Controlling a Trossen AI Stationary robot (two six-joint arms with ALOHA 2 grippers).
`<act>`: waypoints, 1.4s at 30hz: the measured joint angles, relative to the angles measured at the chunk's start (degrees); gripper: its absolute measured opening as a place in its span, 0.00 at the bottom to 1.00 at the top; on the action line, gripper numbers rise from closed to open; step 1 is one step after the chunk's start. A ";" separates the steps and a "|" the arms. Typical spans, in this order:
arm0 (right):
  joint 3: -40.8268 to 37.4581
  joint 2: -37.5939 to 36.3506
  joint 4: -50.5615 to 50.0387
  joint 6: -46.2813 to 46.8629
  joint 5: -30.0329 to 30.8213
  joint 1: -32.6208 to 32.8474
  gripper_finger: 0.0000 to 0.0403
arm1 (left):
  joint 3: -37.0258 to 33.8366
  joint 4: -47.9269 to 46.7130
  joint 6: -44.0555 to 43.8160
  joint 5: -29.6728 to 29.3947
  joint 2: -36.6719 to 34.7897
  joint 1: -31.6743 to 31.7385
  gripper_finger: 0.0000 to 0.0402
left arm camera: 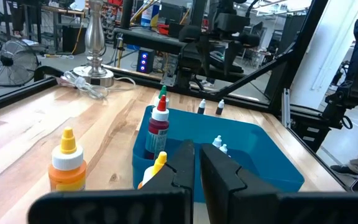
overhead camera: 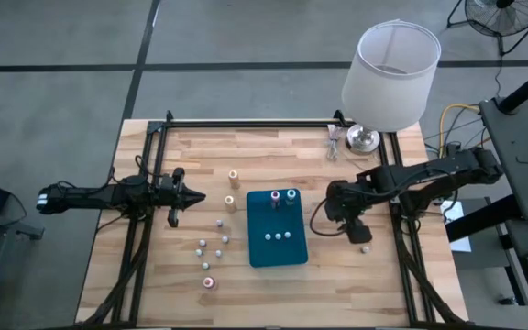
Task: Pick & Place food coloring
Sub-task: Put the small blue food coloring bottle into the blue bin
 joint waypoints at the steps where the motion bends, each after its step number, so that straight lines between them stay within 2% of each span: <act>1: 0.13 -0.21 -0.71 -0.43 0.02 0.06 0.57 | 0.01 0.00 -0.01 0.00 0.00 0.01 0.00; 9: -0.69 -0.53 -4.64 -1.48 1.15 0.46 0.62 | 0.00 0.00 -0.01 0.00 0.00 0.00 0.00; 14: -3.45 -1.29 -4.28 2.52 2.06 0.91 0.62 | -0.01 0.00 -0.01 -0.02 0.00 -0.01 0.00; 27: -13.36 -9.06 -2.28 13.91 2.01 1.66 0.62 | -0.01 0.01 0.00 -0.02 0.00 0.00 0.00; 33: -17.20 -9.40 -1.12 17.13 2.03 1.96 0.62 | -0.01 0.02 -0.01 -0.01 0.00 0.00 0.00; 42: -22.38 -9.36 5.90 24.75 2.17 2.11 0.62 | 0.01 0.02 -0.01 -0.02 0.00 0.00 0.00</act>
